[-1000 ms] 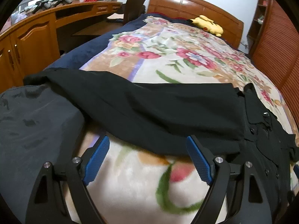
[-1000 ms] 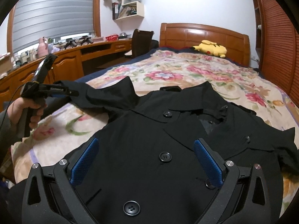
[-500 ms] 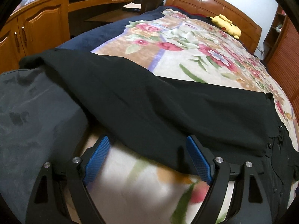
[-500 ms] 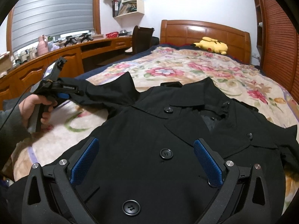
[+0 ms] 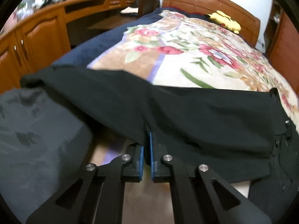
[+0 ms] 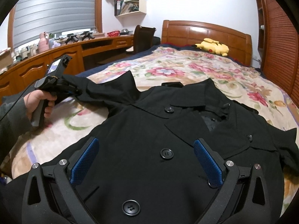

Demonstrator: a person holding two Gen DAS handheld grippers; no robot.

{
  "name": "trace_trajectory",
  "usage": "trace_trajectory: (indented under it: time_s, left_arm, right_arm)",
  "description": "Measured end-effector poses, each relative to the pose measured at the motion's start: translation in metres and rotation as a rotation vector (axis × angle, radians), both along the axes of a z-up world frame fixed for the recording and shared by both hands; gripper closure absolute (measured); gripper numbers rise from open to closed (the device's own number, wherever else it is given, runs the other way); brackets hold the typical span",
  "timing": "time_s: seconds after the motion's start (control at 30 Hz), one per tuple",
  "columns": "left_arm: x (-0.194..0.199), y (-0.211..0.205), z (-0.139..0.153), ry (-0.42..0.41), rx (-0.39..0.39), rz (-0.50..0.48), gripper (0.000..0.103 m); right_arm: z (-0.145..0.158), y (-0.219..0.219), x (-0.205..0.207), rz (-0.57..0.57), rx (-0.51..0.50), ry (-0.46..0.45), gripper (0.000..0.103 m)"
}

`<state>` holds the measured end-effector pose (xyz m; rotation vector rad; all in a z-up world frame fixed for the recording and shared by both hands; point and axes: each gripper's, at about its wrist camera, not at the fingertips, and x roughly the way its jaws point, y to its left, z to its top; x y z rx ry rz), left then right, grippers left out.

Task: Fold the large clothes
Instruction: 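Fold the grasped coat side over the body with the left gripper, release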

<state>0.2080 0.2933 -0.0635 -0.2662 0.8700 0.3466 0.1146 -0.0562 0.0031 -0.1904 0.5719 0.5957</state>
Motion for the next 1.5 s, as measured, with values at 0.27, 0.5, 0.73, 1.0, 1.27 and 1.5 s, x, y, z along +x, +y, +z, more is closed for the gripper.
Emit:
trace_trajectory:
  time_s: [0.27, 0.5, 0.73, 1.0, 1.27, 1.5]
  left_arm:
    - [-0.02, -0.046, 0.066, -0.068, 0.111, -0.066, 0.103]
    - [-0.042, -0.119, 0.112, -0.117, 0.171, -0.201, 0.103]
    - [-0.066, -0.195, 0.136, -0.149, 0.192, -0.355, 0.103]
    - [-0.09, -0.262, 0.129, -0.143, 0.176, -0.489, 0.103]
    - [-0.112, -0.287, 0.112, -0.099, 0.145, -0.55, 0.095]
    - [-0.15, -0.281, 0.109, -0.119, 0.143, -0.589, 0.062]
  right_arm:
    - [0.014, -0.014, -0.009, 0.005, 0.033, -0.015, 0.0]
    - [0.026, -0.038, -0.01, -0.001, 0.081, 0.003, 0.0]
    - [0.035, -0.063, -0.015, -0.044, 0.091, -0.023, 0.0]
    - [0.029, -0.086, -0.015, -0.099, 0.055, -0.026, 0.0]
    - [0.026, -0.093, -0.024, -0.118, 0.016, -0.039, 0.0]
    - [0.023, -0.089, -0.026, -0.105, 0.003, -0.043, 0.0]
